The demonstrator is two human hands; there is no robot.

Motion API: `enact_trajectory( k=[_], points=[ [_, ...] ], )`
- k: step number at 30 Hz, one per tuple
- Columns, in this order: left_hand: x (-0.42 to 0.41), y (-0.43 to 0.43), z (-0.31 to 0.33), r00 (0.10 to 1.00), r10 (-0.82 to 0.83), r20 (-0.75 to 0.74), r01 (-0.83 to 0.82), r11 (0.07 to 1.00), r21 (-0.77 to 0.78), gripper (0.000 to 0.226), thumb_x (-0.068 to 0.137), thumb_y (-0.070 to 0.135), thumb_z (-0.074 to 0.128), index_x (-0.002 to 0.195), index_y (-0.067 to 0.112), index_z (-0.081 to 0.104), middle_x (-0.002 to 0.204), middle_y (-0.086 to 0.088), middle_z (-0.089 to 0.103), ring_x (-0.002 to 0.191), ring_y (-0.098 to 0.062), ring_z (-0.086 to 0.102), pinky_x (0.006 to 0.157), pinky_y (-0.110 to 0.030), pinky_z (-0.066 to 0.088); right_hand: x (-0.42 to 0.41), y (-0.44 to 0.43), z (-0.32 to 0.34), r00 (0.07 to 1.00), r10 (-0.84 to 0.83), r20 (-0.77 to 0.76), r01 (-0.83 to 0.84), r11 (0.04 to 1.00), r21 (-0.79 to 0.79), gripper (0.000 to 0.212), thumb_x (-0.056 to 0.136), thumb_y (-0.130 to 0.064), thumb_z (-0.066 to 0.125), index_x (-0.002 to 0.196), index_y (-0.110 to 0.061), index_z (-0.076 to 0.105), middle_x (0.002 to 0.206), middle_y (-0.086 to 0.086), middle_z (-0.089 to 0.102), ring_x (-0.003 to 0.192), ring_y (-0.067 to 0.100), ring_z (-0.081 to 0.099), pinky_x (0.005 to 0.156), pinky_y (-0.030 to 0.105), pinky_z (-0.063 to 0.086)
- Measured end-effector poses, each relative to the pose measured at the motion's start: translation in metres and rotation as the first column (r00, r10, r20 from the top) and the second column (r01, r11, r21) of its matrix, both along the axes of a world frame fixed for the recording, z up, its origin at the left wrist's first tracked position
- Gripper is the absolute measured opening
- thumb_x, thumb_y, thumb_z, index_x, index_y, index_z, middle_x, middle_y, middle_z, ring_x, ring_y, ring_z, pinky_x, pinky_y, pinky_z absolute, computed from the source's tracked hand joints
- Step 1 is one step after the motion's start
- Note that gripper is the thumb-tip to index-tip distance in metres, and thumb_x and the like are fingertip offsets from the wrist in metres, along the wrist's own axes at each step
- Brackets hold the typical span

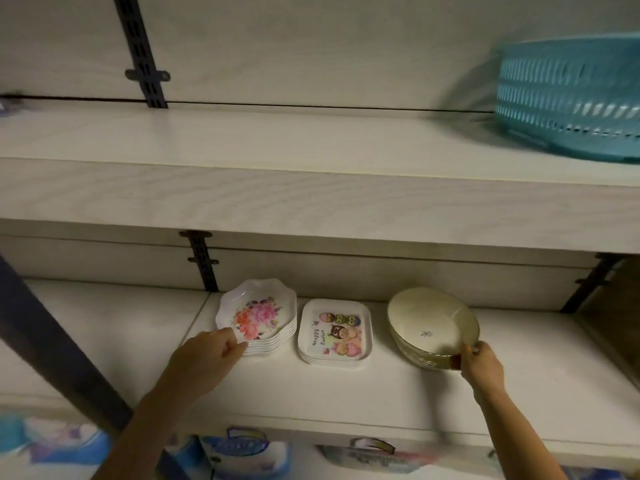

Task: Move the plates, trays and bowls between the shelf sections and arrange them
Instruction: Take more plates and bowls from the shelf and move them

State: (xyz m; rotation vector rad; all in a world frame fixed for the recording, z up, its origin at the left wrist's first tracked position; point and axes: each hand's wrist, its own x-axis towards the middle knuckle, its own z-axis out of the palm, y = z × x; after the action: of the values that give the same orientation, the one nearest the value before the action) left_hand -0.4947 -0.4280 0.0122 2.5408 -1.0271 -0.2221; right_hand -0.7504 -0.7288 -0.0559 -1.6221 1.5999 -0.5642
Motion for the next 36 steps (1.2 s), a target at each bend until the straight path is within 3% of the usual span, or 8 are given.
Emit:
enact_trajectory(
  k=[3,7,11,17,21,27,30,36],
  points=[
    [-0.009,0.007,-0.002,0.999,0.038,-0.005,-0.038,0.999,-0.022,0.039,0.093,0.034,0.047,0.056,0.027,0.035,0.053,0.007,0.041,0.053,-0.009,0.039,0.051,-0.023,0.029,-0.005,0.0,-0.001,0.997,0.046,-0.059,-0.046,0.999,0.008,0.052,0.087,-0.038,0.035,0.104,0.007,0.055,0.101,0.032,0.065,0.095,0.046,0.059,0.08,0.042,0.044],
    [-0.016,0.017,-0.002,0.995,0.079,-0.055,-0.079,0.997,0.005,0.036,0.093,0.035,0.046,0.059,0.026,0.039,0.059,0.006,0.047,0.058,-0.011,0.044,0.056,-0.024,0.033,-0.008,0.021,0.017,0.994,0.081,-0.07,-0.085,0.994,-0.064,0.055,0.094,-0.026,0.048,0.134,0.007,0.029,0.117,0.035,0.057,0.109,0.05,0.053,0.088,0.048,0.042],
    [-0.019,0.03,-0.002,0.988,0.121,-0.093,-0.117,0.992,0.05,0.03,0.093,0.038,0.045,0.066,0.023,0.044,0.066,0.003,0.053,0.066,-0.015,0.05,0.065,-0.027,0.041,-0.001,0.045,0.03,0.936,0.318,-0.15,-0.34,0.927,-0.158,0.042,0.093,-0.028,0.05,0.128,-0.006,0.045,0.092,0.011,0.062,0.095,0.037,0.06,0.081,0.041,0.044],
    [-0.027,0.071,0.002,0.967,0.185,-0.174,-0.189,0.982,-0.008,0.026,0.091,0.037,0.049,0.068,0.025,0.047,0.072,0.0,0.058,0.076,-0.02,0.061,0.08,-0.035,0.05,0.037,0.087,0.055,0.669,0.686,-0.286,-0.742,0.633,-0.22,0.014,0.092,-0.034,0.051,0.103,-0.027,0.059,0.092,-0.007,0.059,0.072,0.009,0.056,0.06,0.023,0.043],
    [-0.031,0.121,0.0,0.959,0.233,-0.161,-0.239,0.971,-0.015,0.027,0.093,0.035,0.048,0.066,0.032,0.046,0.071,0.005,0.059,0.069,-0.008,0.059,0.064,-0.019,0.045,0.076,0.126,0.063,0.476,0.806,-0.351,-0.879,0.432,-0.2,0.016,0.093,-0.036,0.048,0.104,-0.03,0.059,0.095,-0.012,0.06,0.082,0.007,0.058,0.069,0.021,0.049],
    [-0.023,0.208,-0.002,0.909,0.417,-0.022,-0.417,0.909,-0.018,0.024,0.095,0.034,0.044,0.071,0.032,0.048,0.072,0.008,0.057,0.065,-0.005,0.053,0.057,-0.015,0.038,0.132,0.2,0.07,0.256,0.893,-0.369,-0.958,0.184,-0.22,0.02,0.093,-0.038,0.047,0.108,-0.034,0.059,0.095,-0.017,0.059,0.084,0.004,0.056,0.072,0.023,0.045],
    [-0.014,0.249,-0.003,0.859,0.51,0.039,-0.508,0.86,-0.049,0.027,0.094,0.034,0.047,0.083,0.013,0.058,0.076,-0.002,0.061,0.067,-0.015,0.055,0.063,-0.03,0.045,0.156,0.242,0.072,0.179,0.901,-0.394,-0.97,0.095,-0.222,0.02,0.093,-0.039,0.046,0.109,-0.036,0.058,0.095,-0.019,0.056,0.087,0.004,0.056,0.074,0.023,0.046],
    [0.016,0.333,0.007,0.843,0.523,0.127,-0.526,0.85,-0.003,0.023,0.095,0.037,0.041,0.09,0.021,0.057,0.079,0.008,0.06,0.068,-0.006,0.054,0.063,-0.023,0.047,0.202,0.324,0.078,0.08,0.895,-0.439,-0.978,-0.015,-0.21,0.019,0.092,-0.041,0.045,0.109,-0.039,0.053,0.103,-0.02,0.056,0.095,0.004,0.059,0.073,0.021,0.048]
  ],
)
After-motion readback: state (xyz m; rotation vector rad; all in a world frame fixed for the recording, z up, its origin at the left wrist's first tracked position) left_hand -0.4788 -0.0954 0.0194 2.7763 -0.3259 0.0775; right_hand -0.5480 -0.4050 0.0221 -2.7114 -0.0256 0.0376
